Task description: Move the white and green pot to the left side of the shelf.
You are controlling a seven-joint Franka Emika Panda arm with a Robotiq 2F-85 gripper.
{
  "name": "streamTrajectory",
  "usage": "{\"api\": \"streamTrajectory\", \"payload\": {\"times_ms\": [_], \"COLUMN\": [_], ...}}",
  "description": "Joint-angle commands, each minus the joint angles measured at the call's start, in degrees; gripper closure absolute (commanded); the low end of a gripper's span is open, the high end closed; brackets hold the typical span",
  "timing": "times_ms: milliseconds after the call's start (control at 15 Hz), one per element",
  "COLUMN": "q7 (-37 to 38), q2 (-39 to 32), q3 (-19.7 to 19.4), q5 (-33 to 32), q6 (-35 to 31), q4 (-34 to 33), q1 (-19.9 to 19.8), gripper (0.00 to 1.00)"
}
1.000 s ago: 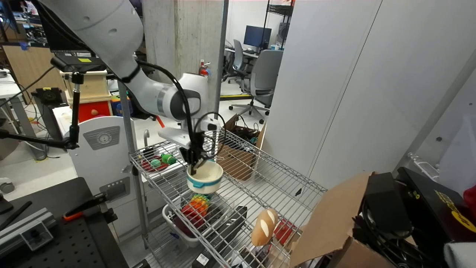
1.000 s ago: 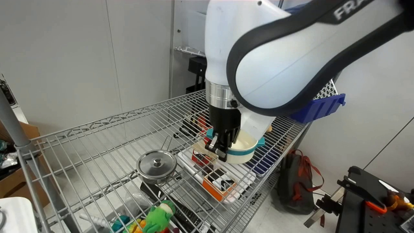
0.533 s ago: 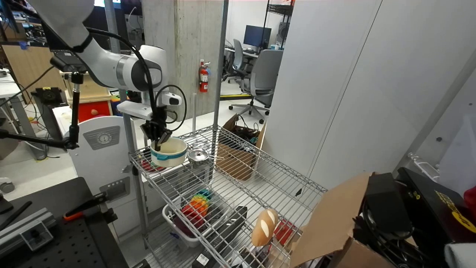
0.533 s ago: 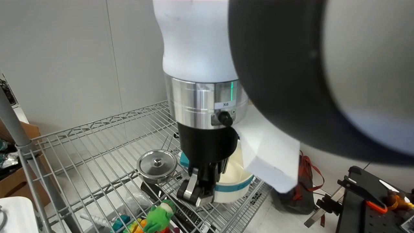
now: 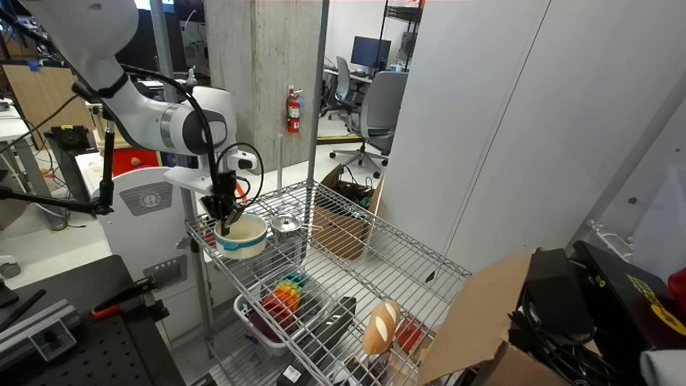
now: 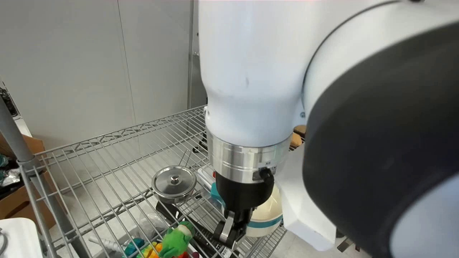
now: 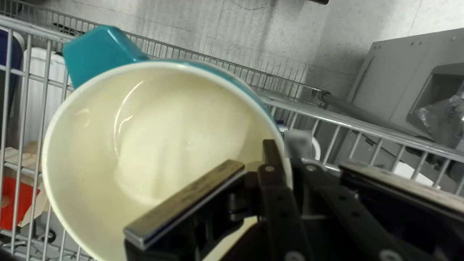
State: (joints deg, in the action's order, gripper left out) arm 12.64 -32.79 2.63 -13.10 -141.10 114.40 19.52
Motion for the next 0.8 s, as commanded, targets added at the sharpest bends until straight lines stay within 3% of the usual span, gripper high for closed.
{"api": "streamTrajectory", "payload": {"times_ms": [0,333,733], "q7": [3.27,4.62,1.0], "q2": [-1.65,-5.59,-3.97], "q3": [-2.74,-6.26,-5.92], "q5": [-4.64,-6.46,-4.85], "q6": [-7.6,-15.39,-22.44], "q4": [2.13,2.98,7.41], "q1": [1.62,2.79,2.19], "gripper": [0.99,0.99,0.99]}}
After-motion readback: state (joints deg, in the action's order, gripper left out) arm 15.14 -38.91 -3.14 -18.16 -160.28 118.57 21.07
